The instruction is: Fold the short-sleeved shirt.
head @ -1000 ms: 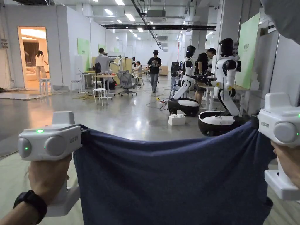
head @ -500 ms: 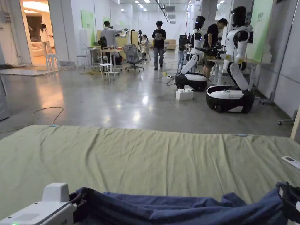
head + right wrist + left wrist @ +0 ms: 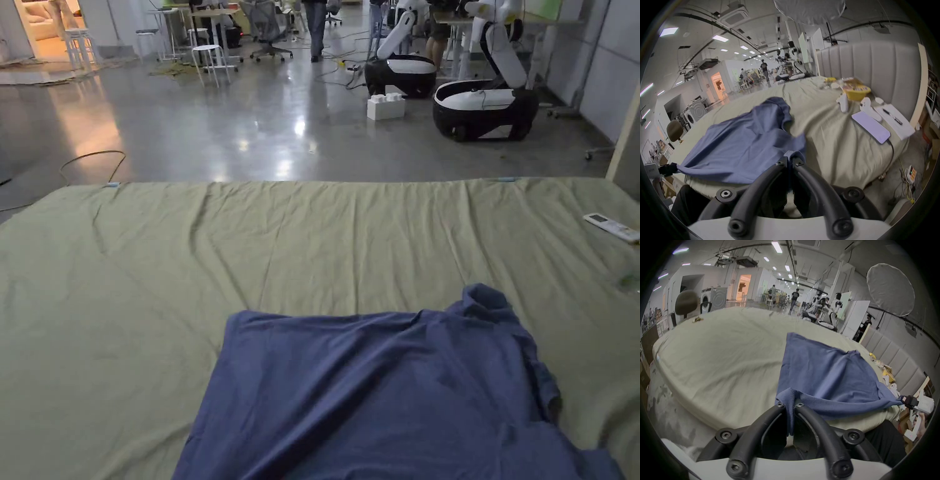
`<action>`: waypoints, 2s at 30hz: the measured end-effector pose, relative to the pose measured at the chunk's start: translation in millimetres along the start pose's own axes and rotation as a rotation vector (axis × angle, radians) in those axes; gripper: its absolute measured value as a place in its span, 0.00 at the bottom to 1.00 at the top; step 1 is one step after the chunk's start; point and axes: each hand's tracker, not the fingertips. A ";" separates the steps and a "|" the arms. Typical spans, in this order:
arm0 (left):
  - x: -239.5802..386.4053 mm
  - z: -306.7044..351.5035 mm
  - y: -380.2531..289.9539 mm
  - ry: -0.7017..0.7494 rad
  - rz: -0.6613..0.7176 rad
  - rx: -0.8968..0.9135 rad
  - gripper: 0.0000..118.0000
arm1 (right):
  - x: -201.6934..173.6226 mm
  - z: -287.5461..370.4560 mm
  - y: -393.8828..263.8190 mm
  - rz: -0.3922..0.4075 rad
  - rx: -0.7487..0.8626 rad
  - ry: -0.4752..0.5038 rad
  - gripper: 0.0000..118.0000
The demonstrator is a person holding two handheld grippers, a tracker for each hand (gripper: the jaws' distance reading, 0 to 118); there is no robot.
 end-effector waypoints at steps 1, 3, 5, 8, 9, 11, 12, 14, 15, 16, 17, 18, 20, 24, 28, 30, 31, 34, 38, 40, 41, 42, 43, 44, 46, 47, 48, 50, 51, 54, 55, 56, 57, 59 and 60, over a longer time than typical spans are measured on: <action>-3.3 -1.6 -5.8 0.003 0.017 -0.034 0.05 | 2.1 -0.9 -6.3 -0.008 -0.011 -0.005 0.04; -3.0 -7.7 -14.1 0.006 -0.040 -0.085 0.05 | 2.0 -6.9 -16.1 -0.005 -0.056 -0.005 0.04; 0.2 -11.6 -18.2 0.024 -0.098 -0.084 0.05 | 0.4 -12.7 -21.3 0.029 -0.074 -0.015 0.04; -0.8 -15.8 -18.2 0.034 -0.066 -0.074 0.31 | -3.4 -20.9 -25.6 0.097 -0.096 -0.029 0.11; -2.5 -13.8 -17.0 0.048 -0.060 -0.073 0.58 | -4.7 -23.1 -25.9 0.131 -0.114 -0.066 0.36; -6.6 -6.9 -13.3 0.059 -0.061 -0.063 0.84 | -1.9 -23.3 -24.7 0.123 -0.119 -0.077 0.67; -8.5 0.7 -8.3 0.045 -0.051 -0.048 0.83 | 3.3 -20.3 -21.0 0.111 -0.124 -0.063 0.66; -7.8 21.9 8.9 0.004 -0.023 -0.004 0.83 | 5.2 -6.5 -10.8 0.060 -0.066 -0.016 0.66; -2.9 35.6 18.9 0.001 -0.040 0.042 0.84 | 3.2 2.2 -3.0 0.051 -0.025 -0.003 0.67; 4.2 49.7 27.9 0.012 -0.071 0.110 0.84 | 0.6 13.0 6.1 0.035 0.026 0.034 0.68; 12.5 65.8 39.0 0.013 -0.111 0.174 0.84 | -3.6 24.1 15.4 0.016 0.098 0.085 0.68; 22.2 81.9 48.7 0.001 -0.153 0.234 0.84 | -10.4 34.7 25.3 -0.004 0.145 0.111 0.68; 42.6 113.5 62.2 -0.007 -0.208 0.366 0.84 | -30.2 57.0 45.4 -0.001 0.239 0.120 0.68; 87.6 165.4 74.0 0.021 -0.210 0.559 0.83 | -76.9 105.4 75.6 0.136 0.404 0.137 0.68; 126.0 200.2 74.5 0.014 -0.316 0.641 0.83 | -111.3 138.4 90.9 0.311 0.550 0.164 0.68; 139.7 209.2 75.8 0.014 -0.351 0.634 0.81 | -120.7 142.6 92.4 0.286 0.518 0.183 0.68; 144.7 213.2 77.6 0.014 -0.352 0.620 0.78 | -126.5 146.8 95.0 0.319 0.565 0.185 0.68; 150.9 217.1 75.8 -0.018 -0.378 0.632 0.49 | -137.9 148.7 97.5 0.320 0.576 0.185 0.46; 147.0 210.8 77.1 -0.107 -0.293 0.607 0.01 | -141.3 141.4 92.4 0.309 0.536 0.192 0.11; 145.7 207.5 78.7 -0.122 -0.282 0.581 0.00 | -140.3 136.7 86.6 0.268 0.498 0.171 0.00; 145.3 206.2 78.5 -0.093 -0.297 0.587 0.00 | -139.6 137.3 87.4 0.288 0.513 0.167 0.00; 145.1 206.0 77.6 -0.076 -0.309 0.596 0.00 | -137.6 133.6 86.0 0.250 0.459 0.156 0.00; 143.9 206.3 79.7 -0.082 -0.312 0.591 0.00 | -136.4 132.1 85.4 0.248 0.467 0.162 0.00; 143.1 206.3 80.8 -0.085 -0.309 0.590 0.00 | -136.3 133.2 85.4 0.257 0.475 0.157 0.00; 140.7 205.4 81.6 -0.095 -0.294 0.598 0.00 | -135.4 132.6 87.9 0.261 0.473 0.152 0.00; 140.4 204.3 82.4 -0.094 -0.296 0.598 0.00 | -134.8 132.5 88.2 0.258 0.476 0.153 0.00; 140.4 202.5 82.9 -0.085 -0.301 0.598 0.00 | -134.5 133.7 88.3 0.252 0.480 0.157 0.00; 136.9 200.3 83.3 -0.086 -0.304 0.591 0.00 | -133.2 133.0 90.3 0.243 0.479 0.163 0.00; 135.2 199.1 83.1 -0.089 -0.301 0.590 0.00 | -132.6 132.3 90.6 0.240 0.480 0.166 0.00; 126.1 191.6 83.0 -0.098 -0.285 0.573 0.00 | -131.7 129.7 90.0 0.248 0.470 0.159 0.00; 121.4 187.0 82.5 -0.094 -0.281 0.567 0.00 | -130.8 128.4 89.3 0.247 0.457 0.160 0.00; 114.2 180.5 82.2 -0.081 -0.280 0.549 0.00 | -130.1 127.7 87.3 0.242 0.449 0.165 0.00; 106.9 173.8 81.0 -0.038 -0.281 0.519 0.00 | -128.6 126.9 84.9 0.237 0.440 0.171 0.00; 86.7 156.9 76.4 -0.021 -0.266 0.454 0.00 | -124.8 124.4 80.1 0.221 0.401 0.186 0.00; 75.2 148.3 70.6 -0.026 -0.261 0.458 0.01 | -123.2 123.8 77.5 0.218 0.383 0.192 0.00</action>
